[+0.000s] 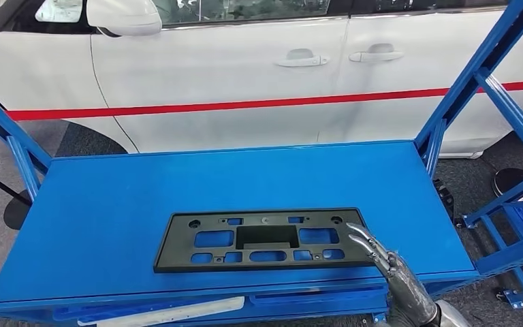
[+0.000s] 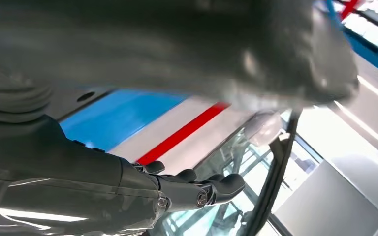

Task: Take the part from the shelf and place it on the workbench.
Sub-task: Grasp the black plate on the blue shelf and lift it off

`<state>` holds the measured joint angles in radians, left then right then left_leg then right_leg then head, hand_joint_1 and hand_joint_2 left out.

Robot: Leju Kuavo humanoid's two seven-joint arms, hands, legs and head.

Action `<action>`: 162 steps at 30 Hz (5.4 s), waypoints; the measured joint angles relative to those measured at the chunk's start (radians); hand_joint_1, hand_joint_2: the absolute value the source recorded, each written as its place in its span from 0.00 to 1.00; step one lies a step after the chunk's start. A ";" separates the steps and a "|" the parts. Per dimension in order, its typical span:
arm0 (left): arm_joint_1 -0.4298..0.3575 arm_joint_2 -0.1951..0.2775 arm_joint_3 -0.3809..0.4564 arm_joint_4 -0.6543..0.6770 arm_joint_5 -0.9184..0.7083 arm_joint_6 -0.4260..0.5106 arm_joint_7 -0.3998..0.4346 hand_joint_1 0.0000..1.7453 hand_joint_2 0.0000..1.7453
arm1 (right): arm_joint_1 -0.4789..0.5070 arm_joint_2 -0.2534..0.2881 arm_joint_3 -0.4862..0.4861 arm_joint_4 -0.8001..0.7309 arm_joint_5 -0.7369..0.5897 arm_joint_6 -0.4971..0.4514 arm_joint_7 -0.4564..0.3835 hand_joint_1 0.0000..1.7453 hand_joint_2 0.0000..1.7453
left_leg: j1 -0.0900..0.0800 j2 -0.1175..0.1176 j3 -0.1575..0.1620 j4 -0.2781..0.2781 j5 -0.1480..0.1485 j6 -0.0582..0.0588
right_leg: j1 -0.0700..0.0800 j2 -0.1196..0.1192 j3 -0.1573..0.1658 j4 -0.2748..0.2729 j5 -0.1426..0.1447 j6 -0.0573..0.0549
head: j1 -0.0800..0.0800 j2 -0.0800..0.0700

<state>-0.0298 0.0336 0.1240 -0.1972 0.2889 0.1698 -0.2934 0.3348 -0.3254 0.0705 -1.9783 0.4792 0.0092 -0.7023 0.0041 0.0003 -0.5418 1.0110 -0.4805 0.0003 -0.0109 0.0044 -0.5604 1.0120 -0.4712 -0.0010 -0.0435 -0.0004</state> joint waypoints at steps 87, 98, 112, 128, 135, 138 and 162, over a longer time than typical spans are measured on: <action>-0.007 -0.027 0.001 0.000 -0.121 0.006 -0.009 0.00 0.00 | -0.540 0.194 0.643 0.647 0.635 -0.578 0.302 0.00 1.00 | 0.010 -0.003 -0.124 0.227 -0.064 -0.032 | 0.002 -0.005 -0.005 -0.017 0.020 -0.025 | 0.000 0.000; -0.010 -0.030 0.001 0.000 -0.133 0.007 -0.014 0.00 0.00 | -0.610 0.232 0.686 0.731 0.850 -0.647 0.428 0.00 1.00 | 0.007 -0.003 -0.017 -0.019 0.037 0.027 | 0.003 -0.004 -0.085 0.164 -0.086 0.022 | 0.000 0.000; -0.010 -0.034 0.003 0.000 -0.142 0.006 -0.021 0.00 0.00 | -0.699 0.253 0.718 0.880 0.965 -0.662 0.514 0.00 1.00 | 0.003 -0.005 -0.054 0.073 -0.025 -0.014 | 0.003 -0.007 -0.007 -0.023 0.026 -0.023 | 0.000 0.000; -0.004 -0.035 0.033 0.000 -0.154 -0.001 -0.044 0.00 0.00 | -0.856 0.294 0.599 1.234 1.066 -0.706 0.754 0.95 1.00 | 0.012 -0.005 -0.021 -0.017 0.045 0.028 | 0.002 -0.002 -0.064 0.122 -0.063 0.029 | 0.000 0.000; 0.003 -0.037 0.040 0.000 -0.156 -0.005 -0.045 0.00 0.00 | -0.861 0.291 0.553 1.297 1.067 -0.714 0.761 1.00 1.00 | -0.004 -0.005 -0.025 -0.015 0.048 0.031 | 0.013 -0.004 -0.026 0.066 -0.012 0.002 | 0.000 0.000; 0.003 -0.041 0.047 0.000 -0.155 -0.005 -0.049 0.00 0.00 | -0.867 0.291 0.542 1.308 1.071 -0.716 0.766 1.00 1.00 | -0.005 -0.005 -0.025 -0.015 0.050 0.019 | 0.023 -0.009 0.012 -0.017 0.008 -0.012 | 0.000 0.000; 0.006 -0.030 0.078 0.000 -0.172 -0.034 -0.178 0.00 1.00 | -0.884 0.303 0.480 1.346 1.062 -0.716 0.705 1.00 1.00 | 0.015 -0.004 -0.030 -0.008 0.044 0.027 | -0.002 -0.006 -0.137 0.276 -0.112 0.033 | 0.000 0.000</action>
<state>-0.0238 0.0036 0.2025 -0.1972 0.1169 0.1361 -0.4716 -0.5491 -0.0227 0.5503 -0.6327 1.5414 -0.7073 0.0027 0.0187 -0.0040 -0.5721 1.0028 -0.4365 0.0275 -0.0132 -0.0015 -0.6972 1.2877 -0.5832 0.0325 -0.0435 -0.0004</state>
